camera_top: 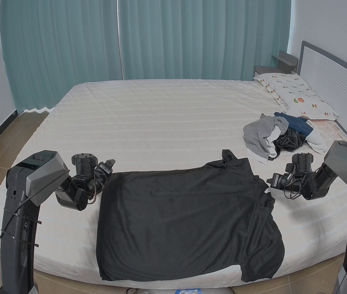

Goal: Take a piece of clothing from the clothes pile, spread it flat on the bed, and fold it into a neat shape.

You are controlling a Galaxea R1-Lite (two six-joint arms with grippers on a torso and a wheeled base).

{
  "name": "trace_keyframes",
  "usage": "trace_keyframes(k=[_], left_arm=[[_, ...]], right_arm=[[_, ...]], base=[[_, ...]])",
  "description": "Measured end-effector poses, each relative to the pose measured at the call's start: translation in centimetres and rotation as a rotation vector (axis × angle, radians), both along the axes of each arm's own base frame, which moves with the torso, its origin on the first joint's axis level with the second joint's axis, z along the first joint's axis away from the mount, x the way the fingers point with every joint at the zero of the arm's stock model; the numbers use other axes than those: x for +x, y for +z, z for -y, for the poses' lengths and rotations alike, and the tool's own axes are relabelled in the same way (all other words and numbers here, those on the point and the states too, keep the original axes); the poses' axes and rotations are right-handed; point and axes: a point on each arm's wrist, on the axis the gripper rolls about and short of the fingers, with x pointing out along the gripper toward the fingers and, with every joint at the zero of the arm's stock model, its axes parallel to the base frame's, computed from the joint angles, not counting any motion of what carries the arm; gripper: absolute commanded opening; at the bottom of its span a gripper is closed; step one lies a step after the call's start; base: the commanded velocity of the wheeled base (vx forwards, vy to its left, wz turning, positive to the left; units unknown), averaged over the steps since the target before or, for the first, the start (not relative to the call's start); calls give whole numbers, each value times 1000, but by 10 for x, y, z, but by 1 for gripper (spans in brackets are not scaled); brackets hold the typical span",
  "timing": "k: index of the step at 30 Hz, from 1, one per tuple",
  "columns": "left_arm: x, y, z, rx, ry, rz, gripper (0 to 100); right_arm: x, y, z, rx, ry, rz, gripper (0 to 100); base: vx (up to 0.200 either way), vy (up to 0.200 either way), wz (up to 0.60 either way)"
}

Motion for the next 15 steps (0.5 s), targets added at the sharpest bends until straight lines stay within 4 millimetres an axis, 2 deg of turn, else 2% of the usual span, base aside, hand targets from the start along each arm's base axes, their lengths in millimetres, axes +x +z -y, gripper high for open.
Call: trace_keyframes(k=[8,15], left_arm=[[4,0,1,2,-4,11,100],[5,-5,2,38,-11,-11,100]], right_arm=[[-7,2,-3,56,-31,-19,100],[-32,12,-4,245,-191,-63,100]], base=[[0,0,0],[0,0,0]])
